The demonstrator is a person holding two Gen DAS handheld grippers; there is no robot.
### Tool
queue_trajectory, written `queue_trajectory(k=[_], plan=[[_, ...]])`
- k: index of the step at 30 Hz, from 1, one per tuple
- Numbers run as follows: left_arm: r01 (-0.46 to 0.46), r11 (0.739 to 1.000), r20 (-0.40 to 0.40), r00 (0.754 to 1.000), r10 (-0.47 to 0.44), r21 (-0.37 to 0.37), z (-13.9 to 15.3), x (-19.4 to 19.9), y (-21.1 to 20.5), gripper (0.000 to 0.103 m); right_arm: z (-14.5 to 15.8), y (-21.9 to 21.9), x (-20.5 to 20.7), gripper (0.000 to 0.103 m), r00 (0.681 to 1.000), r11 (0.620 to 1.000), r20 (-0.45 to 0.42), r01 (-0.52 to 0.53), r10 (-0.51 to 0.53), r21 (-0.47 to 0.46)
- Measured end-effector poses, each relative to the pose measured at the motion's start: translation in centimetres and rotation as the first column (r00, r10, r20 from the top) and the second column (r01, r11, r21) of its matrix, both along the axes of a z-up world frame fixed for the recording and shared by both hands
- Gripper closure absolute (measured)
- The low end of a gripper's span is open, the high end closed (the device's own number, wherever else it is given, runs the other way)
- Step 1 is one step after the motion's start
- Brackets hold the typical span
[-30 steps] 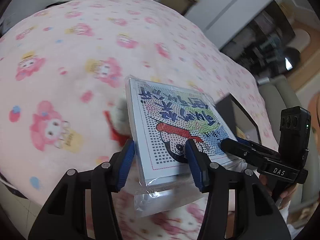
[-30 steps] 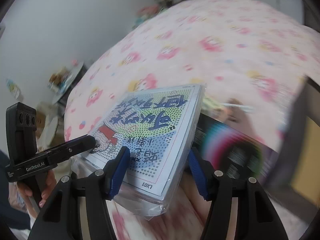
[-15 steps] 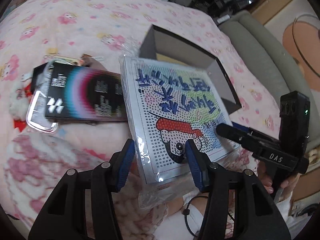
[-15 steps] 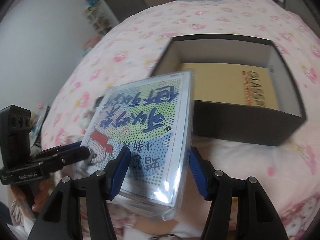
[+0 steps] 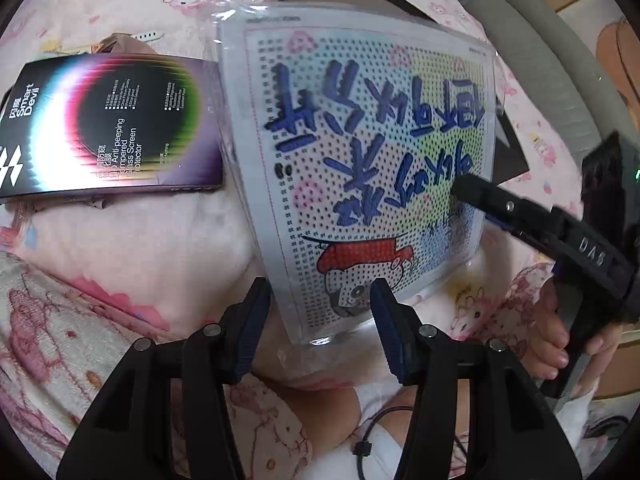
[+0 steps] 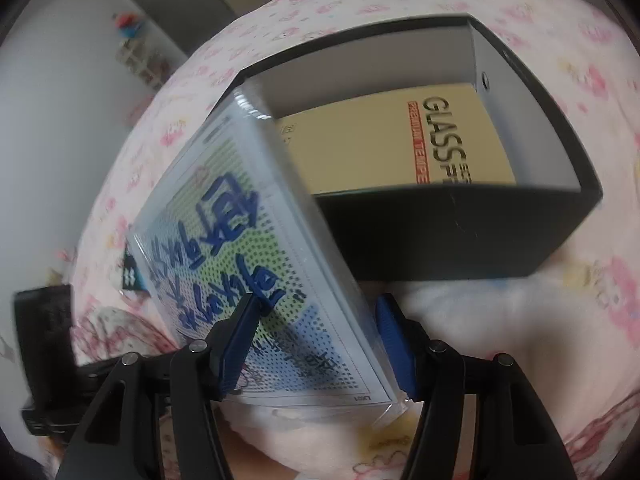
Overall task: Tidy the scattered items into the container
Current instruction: 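Carry the bead-art kit with the left gripper toward the black shoebox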
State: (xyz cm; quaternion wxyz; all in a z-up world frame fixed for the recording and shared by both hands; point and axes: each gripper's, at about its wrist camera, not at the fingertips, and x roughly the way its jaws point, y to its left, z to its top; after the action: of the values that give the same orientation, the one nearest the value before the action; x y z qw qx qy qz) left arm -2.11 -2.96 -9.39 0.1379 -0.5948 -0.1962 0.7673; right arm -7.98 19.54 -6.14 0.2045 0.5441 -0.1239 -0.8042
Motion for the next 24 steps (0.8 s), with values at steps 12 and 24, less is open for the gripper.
queue_trajectory(k=[12, 24], plan=[[-0.111, 0.984, -0.248, 0.966, 0.075, -0.136, 6.9, 0.2, -4.5, 0.049, -0.2, 2.1, 5.3, 0.046, 0.993, 0.996, 0.076, 0.09, -0.088, -0.023], [-0.112, 0.984, -0.414, 0.909, 0.047, -0.135, 6.7, -5.7, -4.2, 0.058, -3.8, 0.9, 4.4, 0.045, 0.981, 0.992, 0.17, 0.106, -0.093, -0.069]])
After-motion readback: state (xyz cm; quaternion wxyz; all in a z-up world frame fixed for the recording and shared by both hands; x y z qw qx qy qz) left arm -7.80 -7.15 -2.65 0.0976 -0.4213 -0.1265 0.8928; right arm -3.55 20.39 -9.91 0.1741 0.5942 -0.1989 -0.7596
